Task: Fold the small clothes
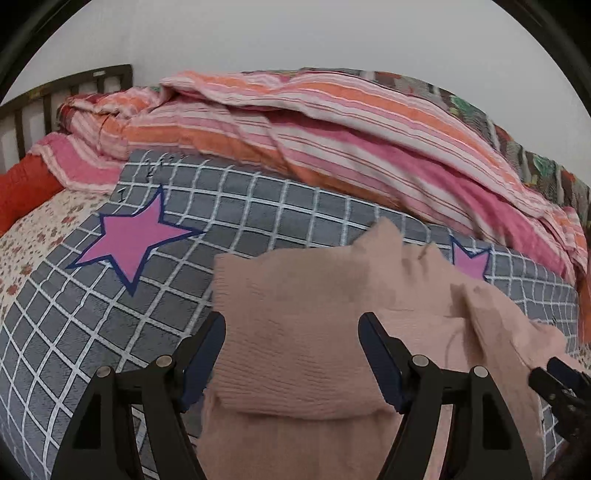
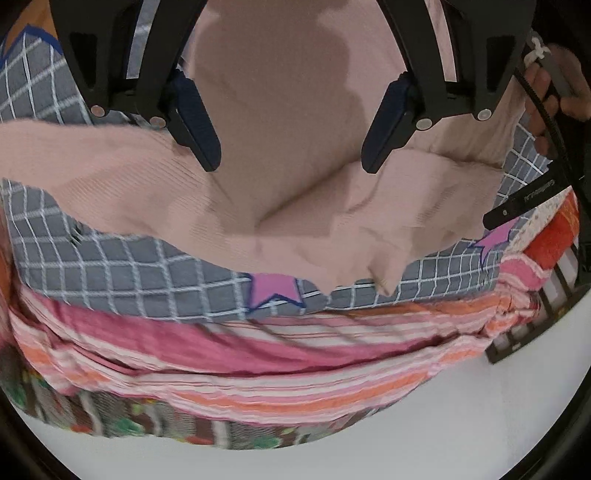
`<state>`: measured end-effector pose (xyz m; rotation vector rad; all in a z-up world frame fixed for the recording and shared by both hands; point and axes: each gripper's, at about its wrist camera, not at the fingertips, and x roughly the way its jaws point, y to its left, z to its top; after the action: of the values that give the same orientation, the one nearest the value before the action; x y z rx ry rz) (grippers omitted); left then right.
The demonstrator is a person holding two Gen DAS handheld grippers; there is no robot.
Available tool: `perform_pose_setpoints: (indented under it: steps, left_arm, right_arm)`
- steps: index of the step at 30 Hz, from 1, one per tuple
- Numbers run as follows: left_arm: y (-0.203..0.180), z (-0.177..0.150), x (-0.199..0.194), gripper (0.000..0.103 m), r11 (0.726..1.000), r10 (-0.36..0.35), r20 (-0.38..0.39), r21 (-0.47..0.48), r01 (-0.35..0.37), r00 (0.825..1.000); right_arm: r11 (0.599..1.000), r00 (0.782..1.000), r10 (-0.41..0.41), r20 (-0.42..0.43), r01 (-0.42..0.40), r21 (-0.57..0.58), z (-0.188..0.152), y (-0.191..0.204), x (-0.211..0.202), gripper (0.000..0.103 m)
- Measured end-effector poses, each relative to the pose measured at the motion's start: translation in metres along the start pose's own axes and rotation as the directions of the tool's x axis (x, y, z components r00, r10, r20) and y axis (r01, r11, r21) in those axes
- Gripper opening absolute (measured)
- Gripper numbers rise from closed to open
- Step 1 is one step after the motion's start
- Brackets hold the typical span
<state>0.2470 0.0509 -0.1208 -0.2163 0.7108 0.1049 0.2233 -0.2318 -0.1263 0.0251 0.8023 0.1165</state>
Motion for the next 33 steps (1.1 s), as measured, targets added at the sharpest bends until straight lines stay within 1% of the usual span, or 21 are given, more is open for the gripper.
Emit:
perform_pose_setpoints:
  steps: [1, 3, 4, 6, 8, 9, 10, 11, 12, 14, 16, 17, 18, 20, 23, 25, 27, 30, 32, 33]
  left_arm:
    - [0.000, -0.002, -0.001, 0.073, 1.000, -0.009, 0.001, -0.006, 0.009, 1.000]
    - [0.003, -0.005, -0.001, 0.073, 0.999, -0.050, 0.000, -0.002, 0.050, 0.999]
    - [0.002, -0.006, -0.002, 0.073, 0.999, -0.053, 0.004, 0.003, 0.053, 0.999]
    - [0.002, -0.008, -0.002, 0.076, 0.999, -0.040, 0.033, 0.029, 0.039, 0.999]
    - [0.003, -0.009, 0.001, 0.076, 0.999, -0.013, 0.033, 0.040, 0.012, 0.999]
    - [0.004, -0.009, 0.003, 0.076, 0.999, -0.017, 0.023, 0.033, 0.016, 1.000]
    - [0.007, -0.008, 0.005, 0.076, 0.999, -0.030, 0.013, 0.021, 0.030, 0.999]
    - [0.009, -0.008, 0.007, 0.076, 0.999, -0.039, 0.008, 0.012, 0.039, 0.999]
    - [0.011, -0.009, 0.008, 0.076, 0.999, -0.047, 0.003, 0.003, 0.047, 0.999]
    - [0.015, -0.009, 0.008, 0.076, 0.999, -0.046, 0.009, -0.009, 0.046, 0.999]
    - [0.021, -0.008, 0.008, 0.076, 0.998, -0.048, 0.011, -0.031, 0.049, 0.999]
    - [0.024, -0.008, 0.009, 0.076, 0.997, -0.062, 0.006, -0.046, 0.062, 0.998]
    - [0.025, -0.008, 0.010, 0.076, 0.996, -0.070, 0.002, -0.053, 0.070, 0.998]
    - [0.027, -0.008, 0.011, 0.076, 0.995, -0.083, -0.002, -0.059, 0.083, 0.997]
    - [0.029, -0.008, 0.012, 0.076, 0.993, -0.103, -0.006, -0.065, 0.102, 0.995]
    - [0.032, -0.008, 0.013, 0.076, 0.993, -0.098, -0.011, -0.067, 0.097, 0.995]
    - [0.035, -0.007, 0.014, 0.076, 0.992, -0.097, -0.013, -0.077, 0.096, 0.995]
    - [0.040, -0.006, 0.016, 0.076, 0.988, -0.117, -0.017, -0.103, 0.115, 0.993]
    - [0.041, -0.006, 0.015, 0.076, 0.988, -0.120, -0.013, -0.104, 0.118, 0.993]
    - [0.040, -0.006, 0.015, 0.076, 0.988, -0.120, -0.009, -0.097, 0.119, 0.993]
  right_arm:
    - [1.000, 1.000, -0.006, -0.012, 0.006, -0.012, 0.003, 0.006, 0.007, 0.078]
    - [0.999, 0.999, -0.027, -0.032, 0.026, -0.039, 0.010, 0.017, 0.023, 0.076]
    - [0.998, 0.998, -0.042, -0.038, 0.040, -0.051, 0.014, 0.024, 0.032, 0.074]
    - [0.996, 0.996, -0.070, -0.050, 0.067, -0.066, 0.019, 0.032, 0.049, 0.070]
    - [0.994, 0.993, -0.090, -0.081, 0.085, -0.070, 0.023, 0.037, 0.067, 0.064]
    - [0.994, 0.991, -0.097, -0.094, 0.090, -0.069, 0.023, 0.038, 0.074, 0.059]
    - [0.993, 0.988, -0.105, -0.112, 0.097, -0.071, 0.023, 0.038, 0.081, 0.049]
    - [0.991, 0.985, -0.114, -0.130, 0.105, -0.078, 0.021, 0.038, 0.088, 0.042]
    - [0.990, 0.981, -0.122, -0.151, 0.110, -0.083, 0.020, 0.037, 0.093, 0.037]
    - [0.994, 0.985, -0.104, -0.141, 0.099, -0.042, 0.017, 0.026, 0.085, 0.035]
    - [0.991, 0.984, -0.134, -0.120, 0.135, 0.001, 0.014, 0.009, 0.068, 0.037]
    - [0.989, 0.984, -0.144, -0.108, 0.146, 0.013, 0.012, 0.001, 0.060, 0.037]
    - [0.987, 0.983, -0.156, -0.096, 0.159, 0.026, 0.009, -0.009, 0.052, 0.040]
    - [0.982, 0.980, -0.176, -0.090, 0.181, 0.049, 0.005, -0.027, 0.039, 0.041]
    - [0.983, 0.986, -0.146, -0.080, 0.154, 0.105, 0.001, -0.052, 0.031, 0.044]
    - [0.981, 0.988, -0.124, -0.097, 0.137, 0.140, -0.001, -0.065, 0.032, 0.044]
    - [0.978, 0.993, -0.074, -0.094, 0.090, 0.190, -0.002, -0.075, 0.034, 0.044]
    - [0.978, 0.994, -0.026, -0.108, 0.047, 0.202, 0.000, -0.074, 0.045, 0.044]
    - [0.979, 0.991, -0.025, -0.131, 0.050, 0.198, 0.000, -0.072, 0.052, 0.039]
    - [0.980, 0.992, -0.027, -0.123, 0.051, 0.192, 0.000, -0.070, 0.052, 0.028]
